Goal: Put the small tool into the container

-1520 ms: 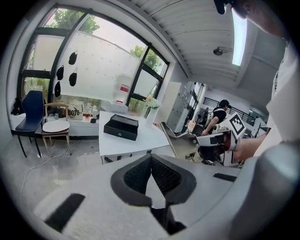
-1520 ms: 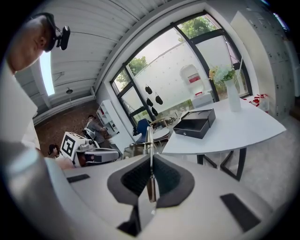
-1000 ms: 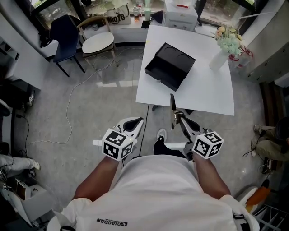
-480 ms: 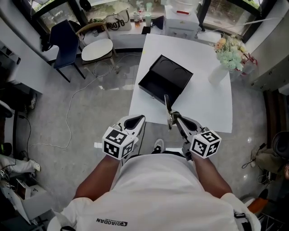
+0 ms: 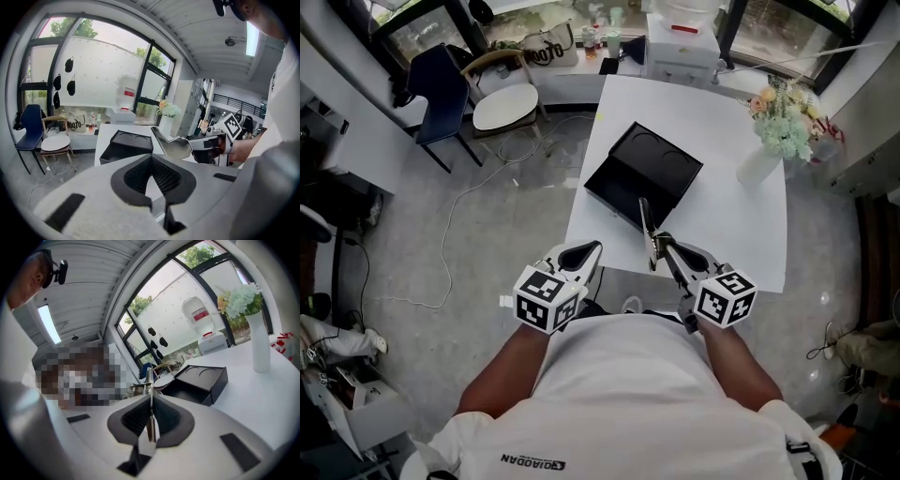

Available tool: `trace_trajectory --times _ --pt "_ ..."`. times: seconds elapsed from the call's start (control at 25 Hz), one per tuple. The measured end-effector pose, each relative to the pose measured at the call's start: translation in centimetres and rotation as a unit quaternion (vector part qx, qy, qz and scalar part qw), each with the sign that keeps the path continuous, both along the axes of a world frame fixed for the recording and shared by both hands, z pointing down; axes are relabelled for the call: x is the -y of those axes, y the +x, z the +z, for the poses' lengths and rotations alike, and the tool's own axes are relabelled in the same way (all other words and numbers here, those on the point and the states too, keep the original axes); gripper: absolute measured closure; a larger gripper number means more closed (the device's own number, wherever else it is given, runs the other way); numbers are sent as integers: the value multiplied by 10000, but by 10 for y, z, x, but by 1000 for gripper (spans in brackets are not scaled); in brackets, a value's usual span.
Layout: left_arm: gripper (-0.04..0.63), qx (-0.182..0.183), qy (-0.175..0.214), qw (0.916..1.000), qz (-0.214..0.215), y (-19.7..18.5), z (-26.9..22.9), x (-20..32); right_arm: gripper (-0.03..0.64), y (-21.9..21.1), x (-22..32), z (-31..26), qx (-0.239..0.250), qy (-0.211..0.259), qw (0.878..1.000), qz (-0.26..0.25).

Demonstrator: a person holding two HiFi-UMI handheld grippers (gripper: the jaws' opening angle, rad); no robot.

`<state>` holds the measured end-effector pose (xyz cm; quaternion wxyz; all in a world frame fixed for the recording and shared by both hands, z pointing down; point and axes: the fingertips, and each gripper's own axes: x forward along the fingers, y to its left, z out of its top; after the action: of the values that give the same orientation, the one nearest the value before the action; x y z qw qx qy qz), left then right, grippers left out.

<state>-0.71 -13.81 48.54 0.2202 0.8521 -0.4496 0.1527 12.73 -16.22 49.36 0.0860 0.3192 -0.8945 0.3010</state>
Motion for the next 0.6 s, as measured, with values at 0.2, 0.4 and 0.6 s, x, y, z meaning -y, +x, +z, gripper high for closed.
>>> trace_trajectory --times 0.2,0.4,0.6 --pt "586 3 -5 10000 -26 -7 3 5 598 -3 4 4 -18 -9 10000 33" --pt "586 -29 -56 9999 112 -13 5 17 598 -11 10 -1 -45 36 9999 137" --pt "586 -23 -42 9988 483 -20 -3 37 598 -19 21 -5 -84 3 9989 464"
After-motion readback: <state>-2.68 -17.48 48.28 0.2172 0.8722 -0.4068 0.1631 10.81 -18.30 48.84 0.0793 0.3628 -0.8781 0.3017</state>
